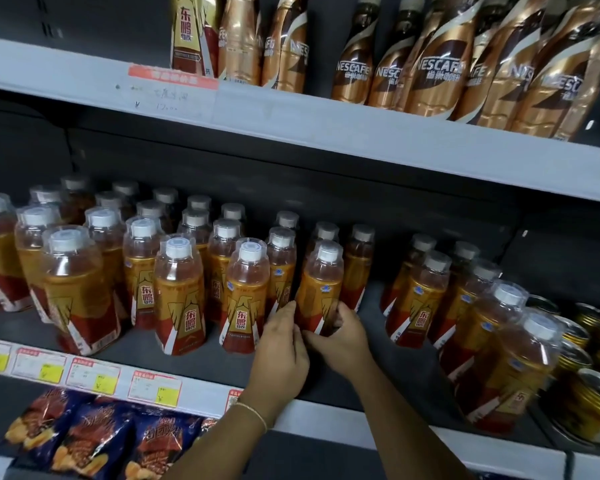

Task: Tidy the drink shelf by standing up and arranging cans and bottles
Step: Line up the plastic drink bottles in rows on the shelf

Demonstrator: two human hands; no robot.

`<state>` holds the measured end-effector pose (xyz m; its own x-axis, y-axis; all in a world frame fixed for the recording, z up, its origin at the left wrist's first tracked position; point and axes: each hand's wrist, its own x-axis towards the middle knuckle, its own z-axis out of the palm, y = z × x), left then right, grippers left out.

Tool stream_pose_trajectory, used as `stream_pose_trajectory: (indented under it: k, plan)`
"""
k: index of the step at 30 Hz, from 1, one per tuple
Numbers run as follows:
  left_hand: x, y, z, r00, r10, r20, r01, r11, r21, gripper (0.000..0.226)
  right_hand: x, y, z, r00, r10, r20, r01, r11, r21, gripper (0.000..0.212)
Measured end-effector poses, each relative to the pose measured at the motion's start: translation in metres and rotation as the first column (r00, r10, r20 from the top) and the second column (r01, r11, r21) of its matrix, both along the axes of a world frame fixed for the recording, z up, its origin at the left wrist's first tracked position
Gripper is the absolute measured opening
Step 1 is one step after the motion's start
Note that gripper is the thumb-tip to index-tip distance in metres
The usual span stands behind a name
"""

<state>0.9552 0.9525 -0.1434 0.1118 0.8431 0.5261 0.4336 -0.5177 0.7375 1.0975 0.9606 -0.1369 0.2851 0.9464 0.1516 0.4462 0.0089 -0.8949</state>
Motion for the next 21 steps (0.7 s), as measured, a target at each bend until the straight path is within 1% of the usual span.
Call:
stream_pose_trajectory:
  k: [2, 4, 8, 10, 12, 15, 21]
  plan:
    - [0.000, -0.001, 0.001, 0.999, -0.028, -0.024, 0.028, 0.999, 0.027, 0.043, 0.000, -0.007, 0.002, 0.995, -0.052, 0.087, 0.053, 0.999, -0.009, 0.072]
    - [0.000, -0.001, 0.004, 0.995, -0.096, -0.037, 0.096, 0.995, 0.023, 0.042, 0.002, -0.015, 0.005, 0.981, -0.101, 0.168, 0.105, 0.994, -0.015, 0.072]
    - [0.001, 0.001, 0.012, 0.977, -0.215, 0.001, 0.214, 0.976, 0.031, 0.040, 0.007, -0.035, 0.008, 0.951, -0.180, 0.251, 0.186, 0.983, -0.001, 0.073]
    - [0.006, 0.001, 0.018, 0.949, -0.309, 0.070, 0.311, 0.950, -0.020, 0.044, 0.011, -0.047, 0.009, 0.935, -0.226, 0.273, 0.231, 0.973, 0.016, 0.071]
    - [0.017, 0.000, 0.024, 0.925, -0.363, 0.108, 0.373, 0.923, -0.090, 0.054, 0.016, -0.058, 0.009, 0.913, -0.273, 0.303, 0.279, 0.960, 0.024, 0.068]
    - [0.037, -0.004, 0.037, 0.925, -0.376, 0.053, 0.380, 0.914, -0.145, 0.067, 0.027, -0.073, 0.009, 0.889, -0.317, 0.329, 0.323, 0.946, 0.037, 0.066]
    - [0.077, -0.018, 0.052, 0.918, -0.392, -0.056, 0.386, 0.917, -0.102, 0.054, 0.054, -0.101, 0.004, 0.872, -0.342, 0.350, 0.361, 0.933, 0.013, 0.075]
